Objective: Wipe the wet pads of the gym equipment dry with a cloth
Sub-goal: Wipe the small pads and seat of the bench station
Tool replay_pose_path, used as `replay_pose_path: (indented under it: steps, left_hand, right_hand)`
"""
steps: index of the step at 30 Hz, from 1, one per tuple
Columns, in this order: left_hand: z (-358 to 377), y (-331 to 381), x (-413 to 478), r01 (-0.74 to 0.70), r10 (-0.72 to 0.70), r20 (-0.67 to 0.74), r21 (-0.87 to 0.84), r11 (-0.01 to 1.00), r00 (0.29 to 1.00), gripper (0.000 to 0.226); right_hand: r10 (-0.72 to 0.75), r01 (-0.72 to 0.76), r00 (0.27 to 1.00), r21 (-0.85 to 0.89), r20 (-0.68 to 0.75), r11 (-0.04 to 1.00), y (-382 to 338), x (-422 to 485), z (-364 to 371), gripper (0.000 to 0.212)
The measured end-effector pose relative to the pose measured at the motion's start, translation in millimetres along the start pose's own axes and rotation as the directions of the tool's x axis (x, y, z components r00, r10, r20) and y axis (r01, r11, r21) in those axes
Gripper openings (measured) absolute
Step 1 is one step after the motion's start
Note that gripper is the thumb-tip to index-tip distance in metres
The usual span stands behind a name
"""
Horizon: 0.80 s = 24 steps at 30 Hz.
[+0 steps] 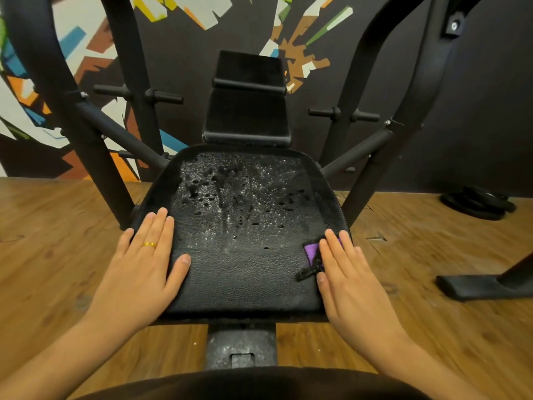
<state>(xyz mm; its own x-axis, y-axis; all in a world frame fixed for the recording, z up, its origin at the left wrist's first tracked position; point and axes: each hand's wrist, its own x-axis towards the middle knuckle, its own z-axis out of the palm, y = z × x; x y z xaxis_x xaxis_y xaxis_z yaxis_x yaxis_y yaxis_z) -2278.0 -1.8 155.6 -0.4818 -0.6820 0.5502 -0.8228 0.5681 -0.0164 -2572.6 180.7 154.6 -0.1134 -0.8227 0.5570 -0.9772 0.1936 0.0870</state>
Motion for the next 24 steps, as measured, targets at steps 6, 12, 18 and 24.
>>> replay_pose_path:
  steps: [6, 12, 18, 24]
  left_hand:
    - [1.5, -1.2, 0.5, -0.006, 0.006, -0.001, 0.006, 1.000, 1.000, 0.078]
    - [1.7, -0.9, 0.6, -0.001, 0.001, -0.013, -0.001, 1.000, 1.000, 0.078]
    - [4.7, -2.0, -0.1, -0.001, 0.001, -0.021, -0.002, 1.000, 1.000, 0.079]
    - [5.8, -1.6, 0.6, -0.009, 0.009, -0.034, 0.003, 1.000, 0.999, 0.078]
  right_hand:
    - [0.143, -0.147, 0.988, 0.101, 0.050, 0.984, 10.3, 62.9, 3.0, 0.052]
    - [0.076, -0.086, 0.992, 0.091, 0.100, 0.992, 5.3, 49.9, -8.4, 0.059]
    - [0.080, -0.094, 0.986, 0.095, 0.148, 0.991, 3.9, 58.0, -12.5, 0.064]
    - [0.142, -0.159, 0.980, 0.125, 0.136, 0.979, 16.5, 105.2, 2.1, 0.055]
